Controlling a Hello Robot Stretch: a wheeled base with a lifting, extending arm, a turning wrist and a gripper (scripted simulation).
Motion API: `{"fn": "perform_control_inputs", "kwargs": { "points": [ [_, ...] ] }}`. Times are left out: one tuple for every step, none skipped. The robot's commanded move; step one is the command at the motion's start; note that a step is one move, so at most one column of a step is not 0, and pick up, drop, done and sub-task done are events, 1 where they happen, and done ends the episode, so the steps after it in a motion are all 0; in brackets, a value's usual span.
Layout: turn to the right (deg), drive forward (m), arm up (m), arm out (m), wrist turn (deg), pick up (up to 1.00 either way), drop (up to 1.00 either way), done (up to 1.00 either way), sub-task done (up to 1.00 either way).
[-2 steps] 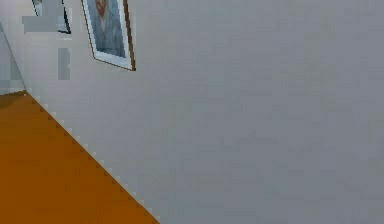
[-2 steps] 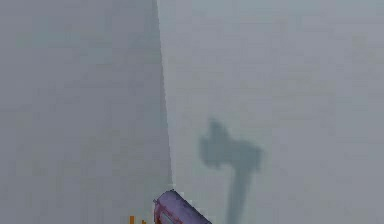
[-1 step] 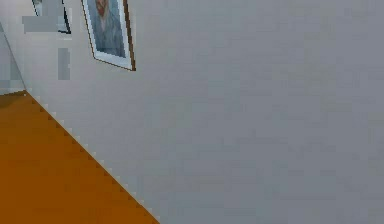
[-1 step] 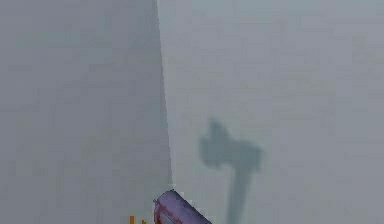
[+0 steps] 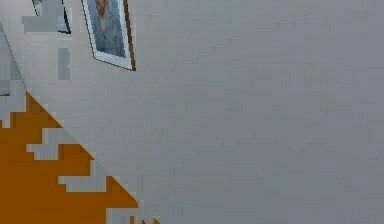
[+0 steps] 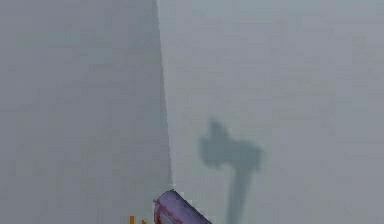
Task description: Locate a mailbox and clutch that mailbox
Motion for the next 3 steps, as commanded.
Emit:
{"fn": "perform_control_inputs", "kwargs": {
  "points": [
    [0.0,0.00,0.00,0.00,45.0,0.00,0.00,0.00,0.00],
    [0.0,0.00,0.00,0.00,6.0,0.00,0.00,0.00,0.00],
    [0.0,0.00,0.00,0.00,0.0,1.00,0.00,0.00,0.00]
  ]
}}
